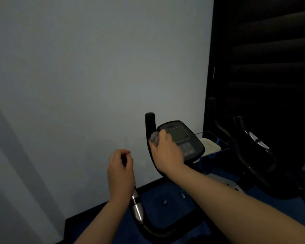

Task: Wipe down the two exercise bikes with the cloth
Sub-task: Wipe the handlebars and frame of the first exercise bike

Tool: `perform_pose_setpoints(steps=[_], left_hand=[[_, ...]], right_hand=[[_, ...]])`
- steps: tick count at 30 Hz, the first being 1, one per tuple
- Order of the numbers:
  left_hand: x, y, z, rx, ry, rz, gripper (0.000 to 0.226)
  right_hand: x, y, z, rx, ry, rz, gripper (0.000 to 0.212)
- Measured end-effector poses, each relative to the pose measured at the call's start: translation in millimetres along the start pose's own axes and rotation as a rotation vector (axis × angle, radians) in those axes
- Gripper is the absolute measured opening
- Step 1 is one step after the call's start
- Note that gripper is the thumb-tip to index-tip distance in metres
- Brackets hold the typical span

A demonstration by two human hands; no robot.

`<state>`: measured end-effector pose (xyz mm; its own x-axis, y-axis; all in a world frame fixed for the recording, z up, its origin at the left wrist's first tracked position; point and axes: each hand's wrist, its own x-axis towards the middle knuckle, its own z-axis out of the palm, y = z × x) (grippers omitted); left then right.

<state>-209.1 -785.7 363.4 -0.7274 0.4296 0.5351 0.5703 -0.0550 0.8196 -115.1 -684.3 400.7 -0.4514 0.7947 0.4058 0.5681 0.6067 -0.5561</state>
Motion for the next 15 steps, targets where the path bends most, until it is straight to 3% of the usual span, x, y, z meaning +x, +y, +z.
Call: perform_pose_setpoints(steps=[3,8,12,15], left_hand=[[0,0,1,-0.004,0.004,-0.007,0.012],[0,0,0,0.0,-0.001,-0.005,0.012],[1,0,1,0.004,0.006,-0.004,0.011],[1,-1,1,0.008,0.008,-0.007,0.011]], right_hand=[[10,15,-10,-0.092,-0.096,-0.037,0.035],[8,-5,-5,0.043,0.003,-0.032,0.051],[-17,19,0,-0.045,-0.07,-0.186,0.031],[7,16,-16,0.118,-0.064,-0.192,0.017]])
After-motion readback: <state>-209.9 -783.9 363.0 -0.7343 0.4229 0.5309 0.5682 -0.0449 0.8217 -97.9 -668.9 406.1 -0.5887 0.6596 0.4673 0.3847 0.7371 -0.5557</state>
